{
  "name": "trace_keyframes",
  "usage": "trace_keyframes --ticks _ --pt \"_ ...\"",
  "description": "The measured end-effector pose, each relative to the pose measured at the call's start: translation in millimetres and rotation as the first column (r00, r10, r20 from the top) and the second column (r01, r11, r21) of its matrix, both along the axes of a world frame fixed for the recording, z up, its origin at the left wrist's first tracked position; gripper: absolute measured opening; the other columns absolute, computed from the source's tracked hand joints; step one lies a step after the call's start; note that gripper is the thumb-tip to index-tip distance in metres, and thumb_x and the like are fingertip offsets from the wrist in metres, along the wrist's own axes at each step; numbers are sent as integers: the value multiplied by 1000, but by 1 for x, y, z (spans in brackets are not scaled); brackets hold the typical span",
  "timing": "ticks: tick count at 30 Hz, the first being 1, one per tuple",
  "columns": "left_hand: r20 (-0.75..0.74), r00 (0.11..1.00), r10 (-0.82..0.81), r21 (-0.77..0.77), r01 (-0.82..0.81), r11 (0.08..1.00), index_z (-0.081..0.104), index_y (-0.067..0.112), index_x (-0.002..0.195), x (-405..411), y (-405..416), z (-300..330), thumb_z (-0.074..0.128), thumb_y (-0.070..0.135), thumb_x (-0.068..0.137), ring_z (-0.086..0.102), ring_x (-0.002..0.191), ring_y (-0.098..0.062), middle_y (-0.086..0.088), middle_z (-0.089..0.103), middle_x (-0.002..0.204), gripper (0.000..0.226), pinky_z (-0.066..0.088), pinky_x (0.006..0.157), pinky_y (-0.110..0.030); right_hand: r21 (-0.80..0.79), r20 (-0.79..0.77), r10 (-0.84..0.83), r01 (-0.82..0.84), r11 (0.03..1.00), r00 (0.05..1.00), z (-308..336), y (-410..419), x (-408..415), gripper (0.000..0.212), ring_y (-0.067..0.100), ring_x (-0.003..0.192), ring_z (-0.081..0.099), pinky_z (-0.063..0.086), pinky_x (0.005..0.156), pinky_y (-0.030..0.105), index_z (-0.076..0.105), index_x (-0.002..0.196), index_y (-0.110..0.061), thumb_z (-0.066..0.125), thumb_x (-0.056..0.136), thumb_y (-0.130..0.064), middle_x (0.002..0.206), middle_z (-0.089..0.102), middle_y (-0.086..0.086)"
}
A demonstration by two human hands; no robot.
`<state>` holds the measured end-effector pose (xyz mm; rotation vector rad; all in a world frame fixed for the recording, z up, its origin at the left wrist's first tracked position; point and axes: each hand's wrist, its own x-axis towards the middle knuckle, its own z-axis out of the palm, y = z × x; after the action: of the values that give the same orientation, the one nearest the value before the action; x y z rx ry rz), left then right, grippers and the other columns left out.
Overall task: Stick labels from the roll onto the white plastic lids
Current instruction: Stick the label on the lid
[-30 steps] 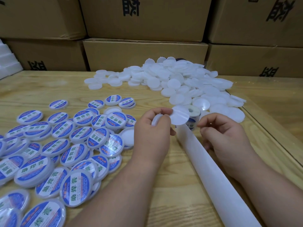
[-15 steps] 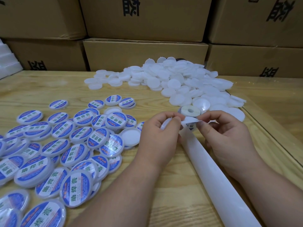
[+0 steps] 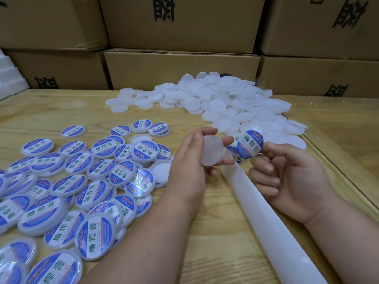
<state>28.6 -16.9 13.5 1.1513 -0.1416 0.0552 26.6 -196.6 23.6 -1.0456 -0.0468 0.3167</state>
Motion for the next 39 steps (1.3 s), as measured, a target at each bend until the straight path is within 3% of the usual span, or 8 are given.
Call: trace_keyframes --ticks 2,5,9,13,18,23,28,39 --pt "-14 1000 -12 17 12 1000 62 25 105 0 -1 -1 32 37 107 68 62 -24 -3 78 93 33 31 52 -31 -13 -1 73 -73 997 997 1 -1 -2 37 9 43 21 20 35 20 55 88 -13 79 65 -31 57 33 -2" --pt "-36 998 -53 -11 52 999 69 25 93 2 -3 -1 36 36 88 62 55 -23 -5 73 79 36 28 48 -31 -124 3 133 -131 984 991 1 2 -4 33 7 40 20 19 35 18 60 100 -7 65 75 -29 53 32 -3" --pt "-52 994 -93 4 94 996 67 23 93 4 -5 -2 36 28 74 60 75 -33 -20 76 104 36 28 48 -31 -221 25 186 -176 959 982 1 5 -5 27 7 38 20 17 36 18 75 97 -11 57 81 -25 50 38 -2" --pt "-10 988 -153 44 153 987 59 18 99 4 -4 -4 36 23 70 62 56 -27 -14 78 102 38 24 49 -33 -256 38 204 -188 948 978 1 7 -6 31 8 39 20 15 38 19 74 98 -9 58 78 -28 51 43 -2" --pt "4 987 -162 77 161 984 59 20 99 4 -4 -5 38 21 69 64 54 -23 -12 78 104 37 22 51 -35 -253 9 182 -174 952 983 1 6 -5 46 8 39 20 19 37 16 63 113 1 58 78 -27 49 39 -2" --pt "11 986 -165 43 164 985 63 22 97 1 -3 -3 42 22 79 64 52 -23 -13 78 104 27 37 45 -21 -257 21 186 -174 951 982 1 6 -6 46 8 40 19 19 36 18 64 113 0 65 74 -24 49 36 -3" --pt "52 990 -129 63 126 990 68 32 88 -1 -5 -3 47 38 98 62 50 -18 -10 79 100 25 44 46 -15 -229 18 179 -171 958 984 2 7 -7 34 7 39 19 15 38 19 71 104 -5 56 81 -25 48 39 -4" --pt "109 992 -68 219 42 975 60 31 106 3 -7 -10 60 27 97 66 60 -19 1 78 104 9 57 71 -32 -217 1 125 -121 969 992 2 8 -7 36 8 41 16 15 39 19 71 106 -8 57 79 -27 49 30 -3"
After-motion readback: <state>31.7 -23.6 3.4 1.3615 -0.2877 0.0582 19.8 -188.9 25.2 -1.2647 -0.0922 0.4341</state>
